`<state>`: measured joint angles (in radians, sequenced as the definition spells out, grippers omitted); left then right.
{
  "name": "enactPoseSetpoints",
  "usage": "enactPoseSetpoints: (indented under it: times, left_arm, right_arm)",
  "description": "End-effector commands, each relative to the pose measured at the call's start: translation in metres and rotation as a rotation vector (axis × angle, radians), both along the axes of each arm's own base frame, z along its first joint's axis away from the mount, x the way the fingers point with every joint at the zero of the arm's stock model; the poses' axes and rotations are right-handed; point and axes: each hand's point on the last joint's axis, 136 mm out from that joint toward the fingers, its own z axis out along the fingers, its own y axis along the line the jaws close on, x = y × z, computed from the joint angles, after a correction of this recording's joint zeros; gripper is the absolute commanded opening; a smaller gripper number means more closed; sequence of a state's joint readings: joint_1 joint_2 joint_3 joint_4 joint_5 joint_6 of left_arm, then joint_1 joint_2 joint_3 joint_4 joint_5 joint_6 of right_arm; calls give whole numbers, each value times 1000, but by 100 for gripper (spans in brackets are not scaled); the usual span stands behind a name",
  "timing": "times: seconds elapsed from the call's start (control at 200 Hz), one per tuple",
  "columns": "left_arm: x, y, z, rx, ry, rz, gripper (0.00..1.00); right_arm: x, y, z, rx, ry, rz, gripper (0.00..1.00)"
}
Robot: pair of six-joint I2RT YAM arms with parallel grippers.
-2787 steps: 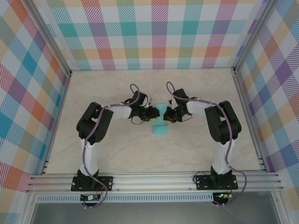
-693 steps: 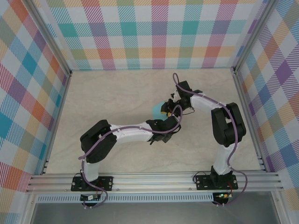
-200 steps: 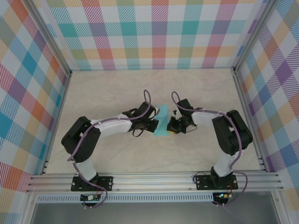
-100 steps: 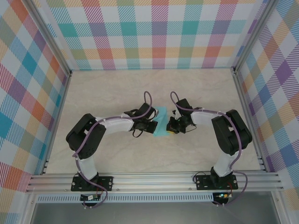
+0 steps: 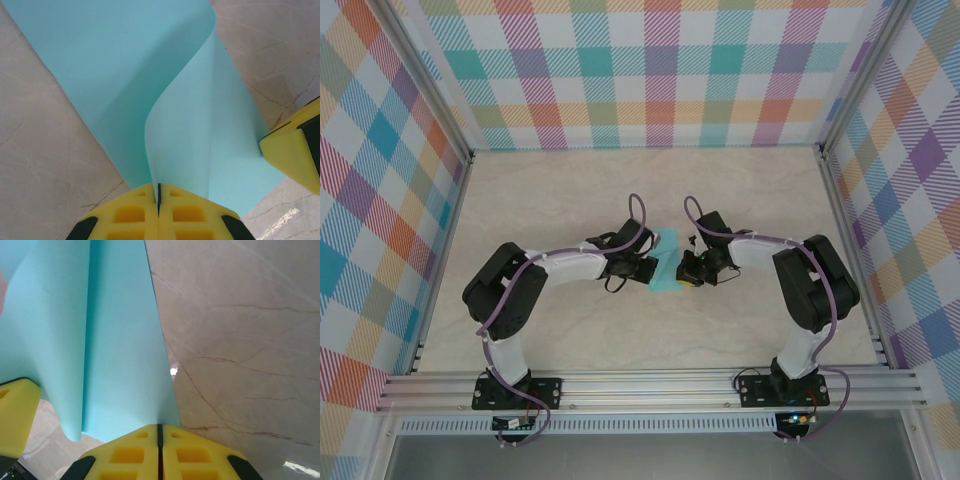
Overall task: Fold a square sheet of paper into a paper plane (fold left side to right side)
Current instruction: Fold the triangle a second time at the center of the table.
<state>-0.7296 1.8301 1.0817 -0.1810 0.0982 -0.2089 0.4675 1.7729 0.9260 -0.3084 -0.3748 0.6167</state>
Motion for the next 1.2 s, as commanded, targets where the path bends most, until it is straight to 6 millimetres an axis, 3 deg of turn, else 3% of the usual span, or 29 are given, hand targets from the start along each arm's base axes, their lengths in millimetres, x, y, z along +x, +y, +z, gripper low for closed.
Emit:
enactPoseSetpoints:
  times: [0.0, 1.195]
  left_arm:
    - [14, 1, 4, 9, -26, 5, 0]
    - [15, 5, -9, 51, -9, 7, 0]
  right_arm:
    - [-21, -11, -23, -91, 82, 21, 8]
    - [-22, -10, -23, -99, 84, 30, 9]
